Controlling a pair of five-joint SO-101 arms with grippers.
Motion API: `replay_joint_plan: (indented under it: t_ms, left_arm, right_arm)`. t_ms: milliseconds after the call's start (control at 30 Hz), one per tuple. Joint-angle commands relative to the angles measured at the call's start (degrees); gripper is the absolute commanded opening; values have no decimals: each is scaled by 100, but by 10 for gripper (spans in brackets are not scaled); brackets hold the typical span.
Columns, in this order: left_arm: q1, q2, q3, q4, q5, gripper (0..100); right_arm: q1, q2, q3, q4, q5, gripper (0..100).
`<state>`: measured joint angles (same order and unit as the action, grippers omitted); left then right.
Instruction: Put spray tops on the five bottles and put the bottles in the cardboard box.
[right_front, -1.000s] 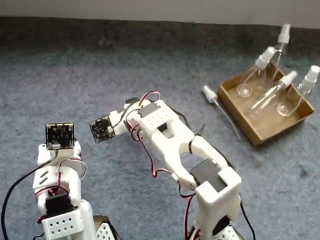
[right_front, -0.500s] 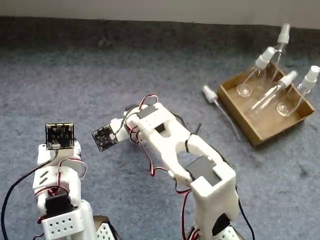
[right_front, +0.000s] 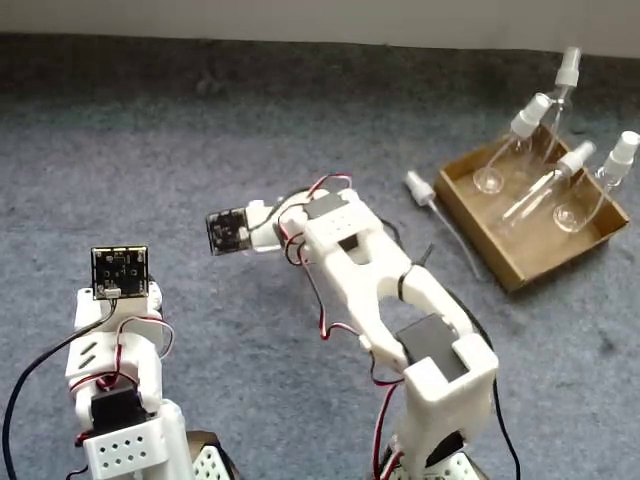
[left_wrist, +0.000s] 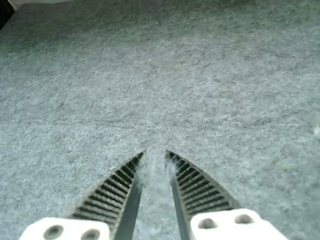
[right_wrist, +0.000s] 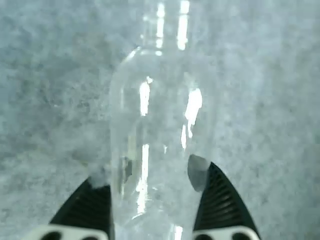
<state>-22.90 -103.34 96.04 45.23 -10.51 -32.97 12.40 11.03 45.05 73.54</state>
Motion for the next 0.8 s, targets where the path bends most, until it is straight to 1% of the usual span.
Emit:
replay_joint_plan:
  t_ms: [0, 433, 633, 767]
  left_arm:
    - [110, -48, 101, -105, -44, 14]
    - [110, -48, 101, -88, -44, 14]
    - [110, -48, 101, -79, -44, 14]
    - [110, -48, 101, -79, -44, 14]
  right_arm:
    - [224, -927, -84, 374, -545, 5]
    - [242, -3160, -75, 3512, -633, 5]
    - [242, -3960, -66, 4233, -2004, 5]
    - [259, -4189, -66, 4505, -2585, 5]
